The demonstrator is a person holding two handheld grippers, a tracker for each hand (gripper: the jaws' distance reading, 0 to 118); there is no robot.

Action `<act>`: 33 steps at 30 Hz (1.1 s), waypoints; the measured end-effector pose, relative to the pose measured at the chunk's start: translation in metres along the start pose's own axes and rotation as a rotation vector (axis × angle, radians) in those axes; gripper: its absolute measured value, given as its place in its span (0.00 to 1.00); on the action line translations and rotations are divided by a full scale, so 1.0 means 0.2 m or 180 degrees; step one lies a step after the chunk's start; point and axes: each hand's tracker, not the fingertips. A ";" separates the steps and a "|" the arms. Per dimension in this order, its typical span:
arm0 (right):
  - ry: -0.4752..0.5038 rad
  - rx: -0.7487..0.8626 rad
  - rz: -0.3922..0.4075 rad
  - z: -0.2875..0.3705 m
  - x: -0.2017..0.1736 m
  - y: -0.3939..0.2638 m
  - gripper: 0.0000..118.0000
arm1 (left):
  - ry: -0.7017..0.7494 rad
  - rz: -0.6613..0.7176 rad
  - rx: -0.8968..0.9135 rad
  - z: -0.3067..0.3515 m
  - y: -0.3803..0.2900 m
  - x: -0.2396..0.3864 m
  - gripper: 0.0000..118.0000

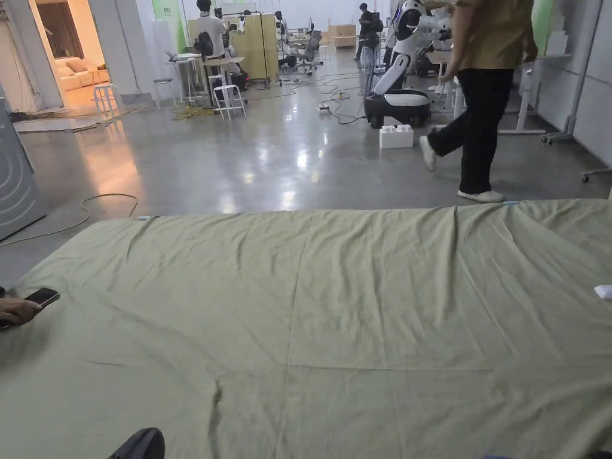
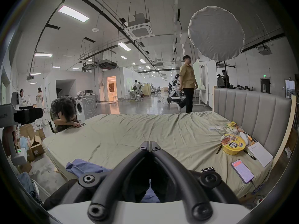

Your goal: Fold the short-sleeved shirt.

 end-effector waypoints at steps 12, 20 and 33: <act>0.0027 -0.0375 -0.0225 0.01 0.04 -0.14 0.00 | 0.0000 0.1345 -0.0656 -0.21 -0.36 -0.45 0.75; 0.0026 -0.0562 -0.0449 -0.01 0.03 -0.17 0.00 | 0.0067 0.2596 -0.1677 -0.64 -1.07 -0.80 0.77; -0.0030 -0.0776 -0.0390 0.00 0.00 -0.19 0.00 | -0.0294 0.3472 -0.1709 -1.00 -1.25 -0.74 0.07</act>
